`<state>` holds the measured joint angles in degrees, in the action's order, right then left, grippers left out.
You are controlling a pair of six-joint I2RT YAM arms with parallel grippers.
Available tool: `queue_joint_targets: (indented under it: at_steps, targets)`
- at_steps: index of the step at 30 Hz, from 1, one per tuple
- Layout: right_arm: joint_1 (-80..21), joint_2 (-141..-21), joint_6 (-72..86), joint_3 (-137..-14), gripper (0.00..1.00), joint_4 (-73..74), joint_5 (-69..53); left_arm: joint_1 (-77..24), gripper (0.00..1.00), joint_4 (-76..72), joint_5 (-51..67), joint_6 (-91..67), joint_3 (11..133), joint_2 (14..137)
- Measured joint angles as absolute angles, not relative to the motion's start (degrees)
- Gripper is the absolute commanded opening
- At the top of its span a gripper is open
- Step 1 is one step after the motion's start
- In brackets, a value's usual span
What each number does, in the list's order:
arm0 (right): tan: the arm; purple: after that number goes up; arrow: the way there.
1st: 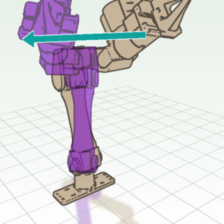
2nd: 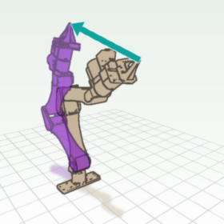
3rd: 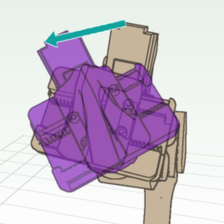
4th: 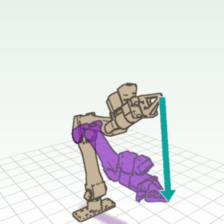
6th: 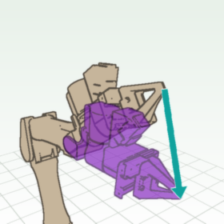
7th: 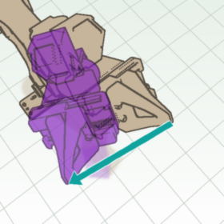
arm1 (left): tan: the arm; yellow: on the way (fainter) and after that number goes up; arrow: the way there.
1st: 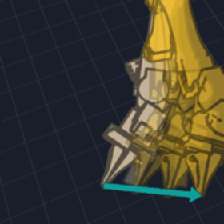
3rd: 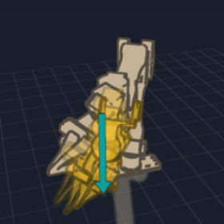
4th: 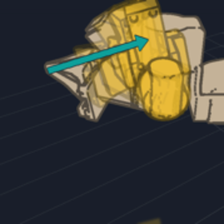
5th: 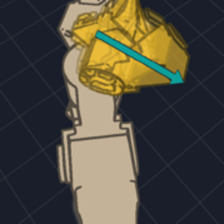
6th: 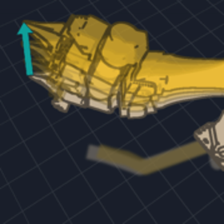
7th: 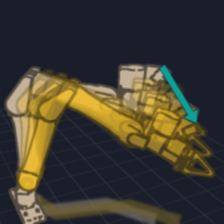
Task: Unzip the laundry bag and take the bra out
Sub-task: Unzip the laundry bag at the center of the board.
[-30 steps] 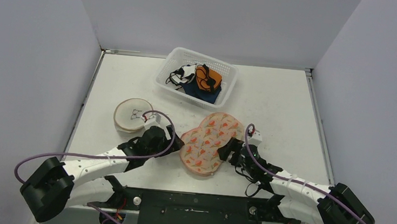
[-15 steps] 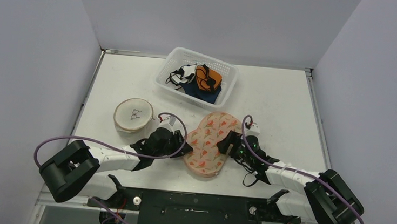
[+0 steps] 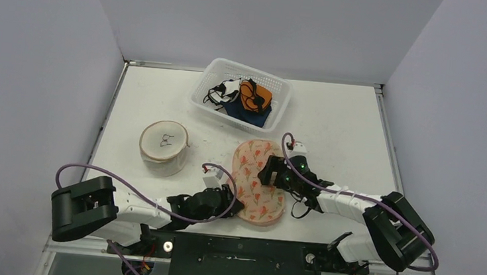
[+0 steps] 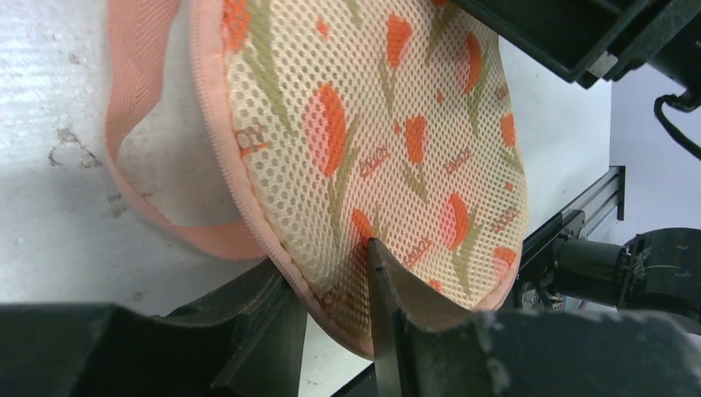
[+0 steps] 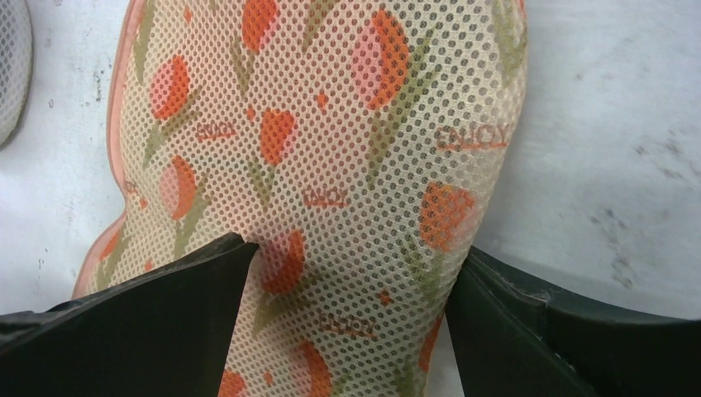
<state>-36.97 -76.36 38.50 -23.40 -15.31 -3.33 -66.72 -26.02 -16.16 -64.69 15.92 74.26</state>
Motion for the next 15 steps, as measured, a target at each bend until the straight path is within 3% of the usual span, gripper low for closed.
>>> queue_joint_targets:
  at_steps: [3, 10, 15]
  targets:
    - [-38.2, -79.55, 36.95, -26.35, 0.86, -14.92, -3.62, -69.06, 0.39, -25.91, -19.86, -65.78, 16.32, 75.26]
    - [-41.91, -78.08, 34.85, -30.35, 0.92, -6.31, 0.27, -70.06, 0.82, -19.38, -24.93, -68.9, 18.85, 73.84]
    - [-45.58, -68.4, 33.06, -33.45, 0.96, 5.3, 5.32, -70.06, 0.88, -8.56, -27.33, -71.11, 19.09, 64.07]
